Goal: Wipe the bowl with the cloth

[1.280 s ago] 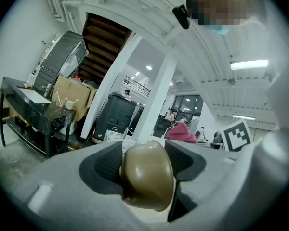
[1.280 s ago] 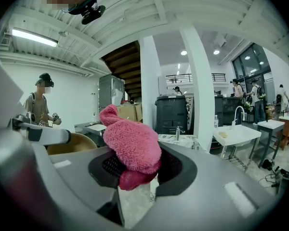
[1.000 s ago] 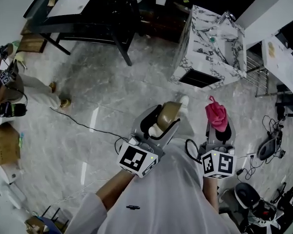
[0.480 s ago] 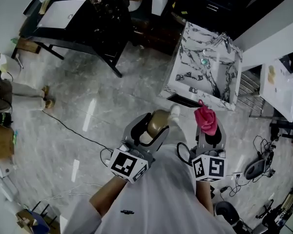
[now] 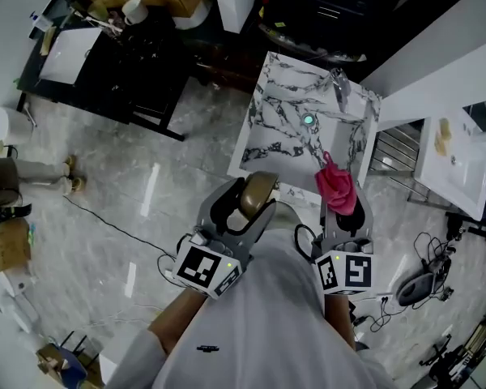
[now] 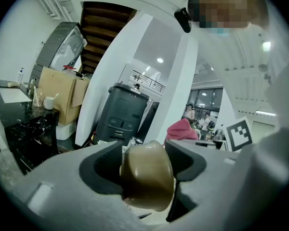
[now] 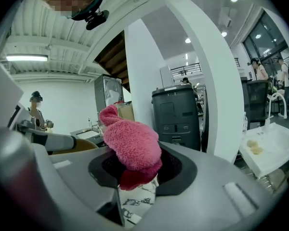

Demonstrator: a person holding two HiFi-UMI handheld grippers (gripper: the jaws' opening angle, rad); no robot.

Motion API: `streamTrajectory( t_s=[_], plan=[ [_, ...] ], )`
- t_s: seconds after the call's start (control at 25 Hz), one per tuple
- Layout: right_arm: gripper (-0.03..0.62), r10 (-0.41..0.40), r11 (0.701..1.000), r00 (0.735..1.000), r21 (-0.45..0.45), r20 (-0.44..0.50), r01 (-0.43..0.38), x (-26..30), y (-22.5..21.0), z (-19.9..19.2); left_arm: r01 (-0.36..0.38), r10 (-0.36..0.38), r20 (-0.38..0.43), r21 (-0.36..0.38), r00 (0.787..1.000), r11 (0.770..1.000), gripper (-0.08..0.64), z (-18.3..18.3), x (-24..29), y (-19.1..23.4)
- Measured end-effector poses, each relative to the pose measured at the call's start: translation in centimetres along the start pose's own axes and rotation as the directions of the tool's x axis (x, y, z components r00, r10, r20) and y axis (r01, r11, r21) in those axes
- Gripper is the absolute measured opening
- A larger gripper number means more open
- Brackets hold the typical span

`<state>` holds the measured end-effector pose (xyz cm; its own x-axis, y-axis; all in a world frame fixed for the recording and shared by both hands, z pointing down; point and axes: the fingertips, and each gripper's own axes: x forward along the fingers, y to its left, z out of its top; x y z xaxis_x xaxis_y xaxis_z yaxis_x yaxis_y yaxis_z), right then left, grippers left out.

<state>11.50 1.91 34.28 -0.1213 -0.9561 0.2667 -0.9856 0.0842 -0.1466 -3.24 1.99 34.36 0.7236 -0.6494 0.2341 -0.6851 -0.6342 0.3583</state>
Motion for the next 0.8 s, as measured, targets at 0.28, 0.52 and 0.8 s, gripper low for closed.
streamTrajectory(
  t_s=[0.28,0.52,0.8],
  plan=[
    [0.147,0.069,0.998,0.998,0.01,-0.012,-0.069,3.4,-5.4,0.7,-0.05,0.049,0.05,0.024,0.998,0.998,0.284,2.7,6.4,-1.3],
    [0.147,0.221,0.974,0.974,-0.044,-0.038,-0.223,5.2,-3.8,1.3,-0.047,0.045,0.057,0.036,0.997,0.998,0.284,3.2,8.9,-2.1],
    [0.147,0.301,0.947,0.944,-0.074,-0.135,-0.313,5.9,-2.3,-0.9,-0.045,0.043,0.085,0.021,0.995,0.999,0.284,3.9,9.8,-2.2]
  ],
)
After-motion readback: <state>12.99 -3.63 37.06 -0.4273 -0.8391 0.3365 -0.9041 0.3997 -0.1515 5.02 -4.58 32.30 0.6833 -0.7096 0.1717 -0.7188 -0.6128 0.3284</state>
